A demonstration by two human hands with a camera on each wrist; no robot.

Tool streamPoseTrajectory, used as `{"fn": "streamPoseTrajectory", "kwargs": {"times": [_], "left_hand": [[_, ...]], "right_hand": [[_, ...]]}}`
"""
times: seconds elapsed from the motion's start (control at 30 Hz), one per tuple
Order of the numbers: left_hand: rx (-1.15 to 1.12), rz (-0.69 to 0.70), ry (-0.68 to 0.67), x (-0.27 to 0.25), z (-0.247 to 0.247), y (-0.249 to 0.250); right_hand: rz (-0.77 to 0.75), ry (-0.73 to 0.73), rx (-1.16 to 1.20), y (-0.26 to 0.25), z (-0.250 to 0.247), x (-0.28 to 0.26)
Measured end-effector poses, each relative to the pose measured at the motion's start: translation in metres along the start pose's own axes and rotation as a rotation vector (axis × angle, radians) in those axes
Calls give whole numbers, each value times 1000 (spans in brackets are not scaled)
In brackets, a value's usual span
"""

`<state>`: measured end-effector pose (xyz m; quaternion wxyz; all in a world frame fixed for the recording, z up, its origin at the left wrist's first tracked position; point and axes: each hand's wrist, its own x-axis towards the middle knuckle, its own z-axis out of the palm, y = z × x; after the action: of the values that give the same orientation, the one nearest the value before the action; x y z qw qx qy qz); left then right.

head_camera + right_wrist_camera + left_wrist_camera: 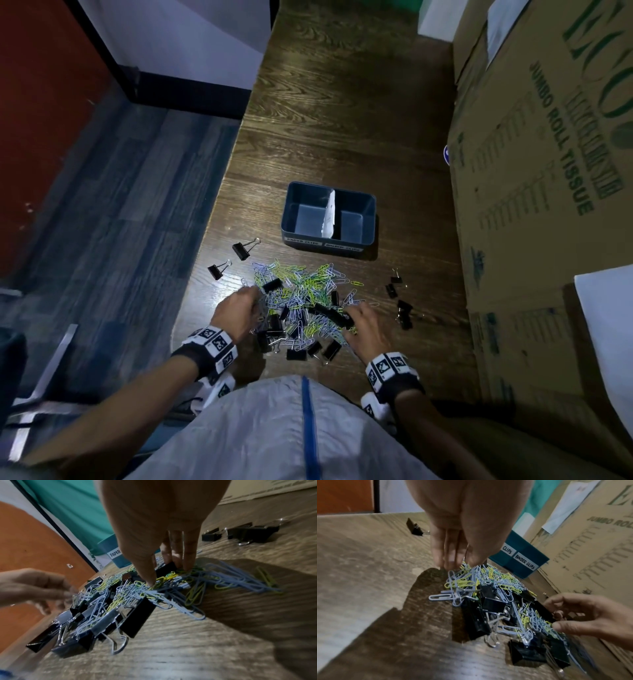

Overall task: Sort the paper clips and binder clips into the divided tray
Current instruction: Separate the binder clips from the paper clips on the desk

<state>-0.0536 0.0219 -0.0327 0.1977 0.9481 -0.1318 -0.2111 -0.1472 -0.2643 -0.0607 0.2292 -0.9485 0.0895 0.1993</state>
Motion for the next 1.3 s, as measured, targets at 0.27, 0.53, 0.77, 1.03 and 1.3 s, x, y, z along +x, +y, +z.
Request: {"fn": "streamPoseTrajectory", "kwargs": {"times": [0.27,0.53,0.77,1.03,1.3], "left_hand": [[125,149,-64,36,8,23],[157,104,-60,50,17,41],[211,104,-82,45,17,39],[251,187,-128,52,17,43],[24,114,-5,48,3,41]], "right_hand": [[-20,39,-46,-14,-11,-2],[-44,97,52,-13,-19,-1],[97,245,273,18,-52,5],[366,352,101,57,-58,12],[-102,127,41,-5,-19,3]]}}
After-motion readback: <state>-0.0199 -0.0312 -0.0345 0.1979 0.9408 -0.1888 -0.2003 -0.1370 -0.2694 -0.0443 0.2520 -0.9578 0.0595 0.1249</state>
